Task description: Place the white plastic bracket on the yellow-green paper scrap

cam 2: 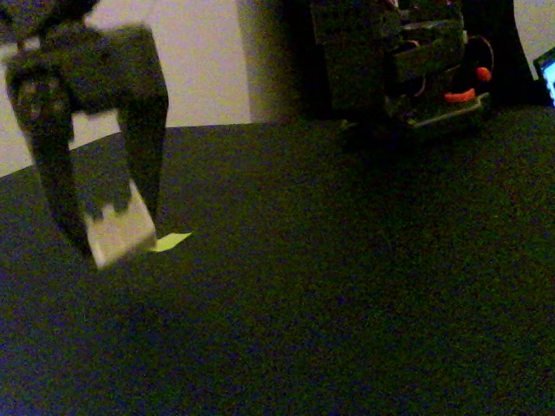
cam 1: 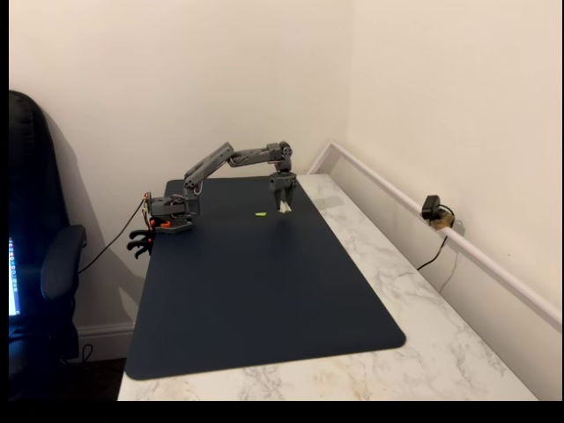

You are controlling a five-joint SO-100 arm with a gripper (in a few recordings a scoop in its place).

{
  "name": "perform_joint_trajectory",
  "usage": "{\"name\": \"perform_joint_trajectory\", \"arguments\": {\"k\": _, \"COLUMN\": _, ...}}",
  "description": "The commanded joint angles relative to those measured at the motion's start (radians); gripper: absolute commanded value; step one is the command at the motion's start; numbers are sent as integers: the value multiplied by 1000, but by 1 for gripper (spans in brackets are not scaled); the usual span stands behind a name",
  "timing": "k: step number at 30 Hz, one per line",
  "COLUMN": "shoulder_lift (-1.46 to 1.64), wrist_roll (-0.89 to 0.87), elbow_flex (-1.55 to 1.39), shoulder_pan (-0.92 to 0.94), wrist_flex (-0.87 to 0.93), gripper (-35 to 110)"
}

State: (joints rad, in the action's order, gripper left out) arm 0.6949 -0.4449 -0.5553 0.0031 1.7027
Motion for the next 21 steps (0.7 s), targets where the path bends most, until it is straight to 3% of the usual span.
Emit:
{"name": "perform_joint_trajectory", "arguments": {"k": 1, "shoulder_lift": 236, "wrist_roll": -14, "elbow_flex": -89, "shoulder_pan": 0, "wrist_flex": 46, "gripper": 0}}
{"name": "perform_joint_trajectory", "arguments": {"k": 12, "shoulder_lift": 627, "wrist_roll": -52, "elbow_flex": -572, "shoulder_pan": 63, "wrist_flex": -38, "gripper": 0}}
{"name": "perform_joint_trajectory", "arguments": {"k": 21, "shoulder_lift": 735, "wrist_roll": -83, "elbow_flex": -896, "shoulder_pan": 92, "wrist_flex": -196, "gripper": 0}}
